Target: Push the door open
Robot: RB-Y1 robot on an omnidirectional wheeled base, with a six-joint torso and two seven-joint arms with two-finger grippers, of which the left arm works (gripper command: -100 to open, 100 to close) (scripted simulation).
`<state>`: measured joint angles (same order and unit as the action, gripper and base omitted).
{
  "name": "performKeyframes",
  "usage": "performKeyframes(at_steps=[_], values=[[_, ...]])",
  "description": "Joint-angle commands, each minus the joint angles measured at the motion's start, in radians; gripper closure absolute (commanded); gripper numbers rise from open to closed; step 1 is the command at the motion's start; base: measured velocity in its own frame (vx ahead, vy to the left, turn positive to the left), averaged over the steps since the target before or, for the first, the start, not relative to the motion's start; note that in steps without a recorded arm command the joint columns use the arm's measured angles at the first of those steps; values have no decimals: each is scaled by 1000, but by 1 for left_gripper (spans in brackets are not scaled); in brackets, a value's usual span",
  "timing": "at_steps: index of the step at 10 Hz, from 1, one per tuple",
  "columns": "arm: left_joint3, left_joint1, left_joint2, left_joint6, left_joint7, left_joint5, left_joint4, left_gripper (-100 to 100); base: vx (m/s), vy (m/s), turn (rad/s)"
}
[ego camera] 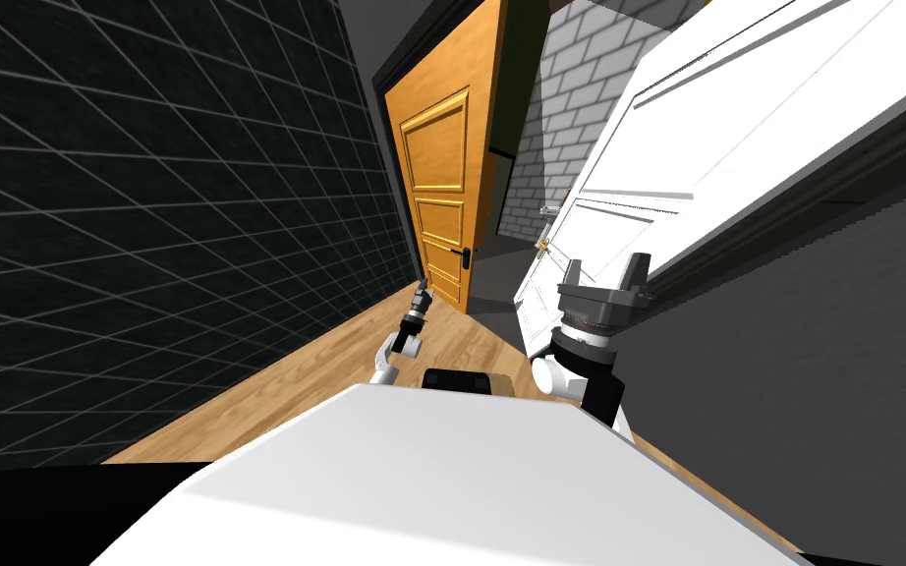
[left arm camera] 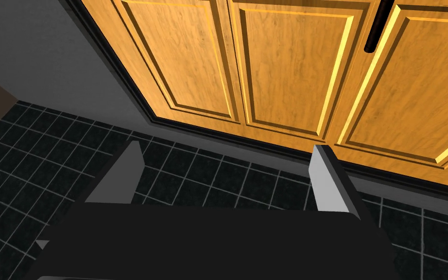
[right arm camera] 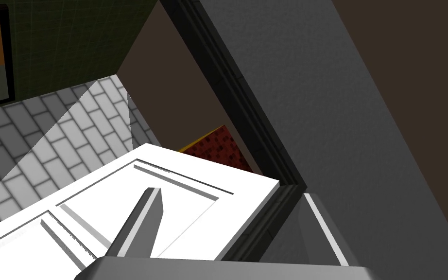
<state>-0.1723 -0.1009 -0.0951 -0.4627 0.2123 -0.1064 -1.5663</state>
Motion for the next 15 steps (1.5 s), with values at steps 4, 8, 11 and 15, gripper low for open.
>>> performKeyframes(at_steps=[4, 8, 11, 15], values=[[-20, 73, 3, 0, 8, -5, 110, -100, 106, 58, -32], [-37, 134, 8, 2, 16, -9, 203, -100, 92, 56, -33], [-50, 180, 13, 4, 21, -12, 271, -100, 89, 51, -31], [-63, 225, 19, 5, 27, -15, 338, -100, 72, 48, -22]])
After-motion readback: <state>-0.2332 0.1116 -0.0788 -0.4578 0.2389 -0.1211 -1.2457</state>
